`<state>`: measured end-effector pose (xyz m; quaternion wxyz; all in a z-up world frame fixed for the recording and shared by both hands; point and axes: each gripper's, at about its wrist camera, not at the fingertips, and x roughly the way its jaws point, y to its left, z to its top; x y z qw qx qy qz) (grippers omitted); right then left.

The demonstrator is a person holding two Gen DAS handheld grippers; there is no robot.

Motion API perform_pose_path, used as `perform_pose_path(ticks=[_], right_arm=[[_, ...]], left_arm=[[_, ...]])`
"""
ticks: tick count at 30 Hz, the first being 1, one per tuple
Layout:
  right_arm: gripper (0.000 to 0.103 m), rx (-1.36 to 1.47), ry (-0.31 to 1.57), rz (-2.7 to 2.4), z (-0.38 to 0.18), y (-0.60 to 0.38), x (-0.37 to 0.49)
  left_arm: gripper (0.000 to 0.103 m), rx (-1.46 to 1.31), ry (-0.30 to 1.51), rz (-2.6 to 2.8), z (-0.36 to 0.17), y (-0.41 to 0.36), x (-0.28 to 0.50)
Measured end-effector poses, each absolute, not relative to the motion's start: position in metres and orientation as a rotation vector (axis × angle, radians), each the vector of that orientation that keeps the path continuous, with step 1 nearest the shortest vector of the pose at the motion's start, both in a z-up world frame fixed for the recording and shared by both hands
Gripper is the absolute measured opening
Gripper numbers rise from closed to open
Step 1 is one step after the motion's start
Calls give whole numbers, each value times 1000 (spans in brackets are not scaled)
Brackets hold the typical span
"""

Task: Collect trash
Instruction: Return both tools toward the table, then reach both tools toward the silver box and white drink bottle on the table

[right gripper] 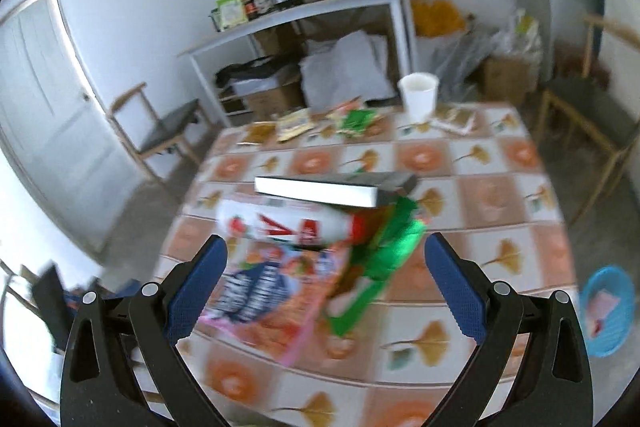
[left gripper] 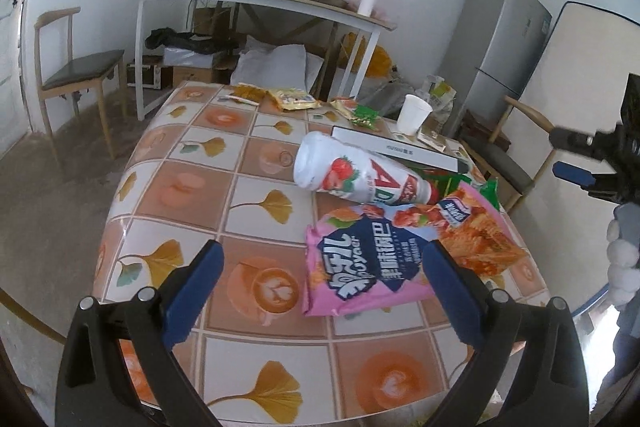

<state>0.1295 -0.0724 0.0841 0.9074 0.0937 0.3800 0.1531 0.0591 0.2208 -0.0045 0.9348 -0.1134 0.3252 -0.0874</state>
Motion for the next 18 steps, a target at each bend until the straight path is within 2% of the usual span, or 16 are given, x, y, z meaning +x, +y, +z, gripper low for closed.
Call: perform_pose_path(ticks=[8, 18], right_arm=[[95, 350, 912, 462, 70, -48, 146], [89, 293, 992, 561, 57, 2, 149]], left_arm=[[97, -259, 695, -136, -11, 235, 64], [97, -310, 730, -73, -21, 249, 61]])
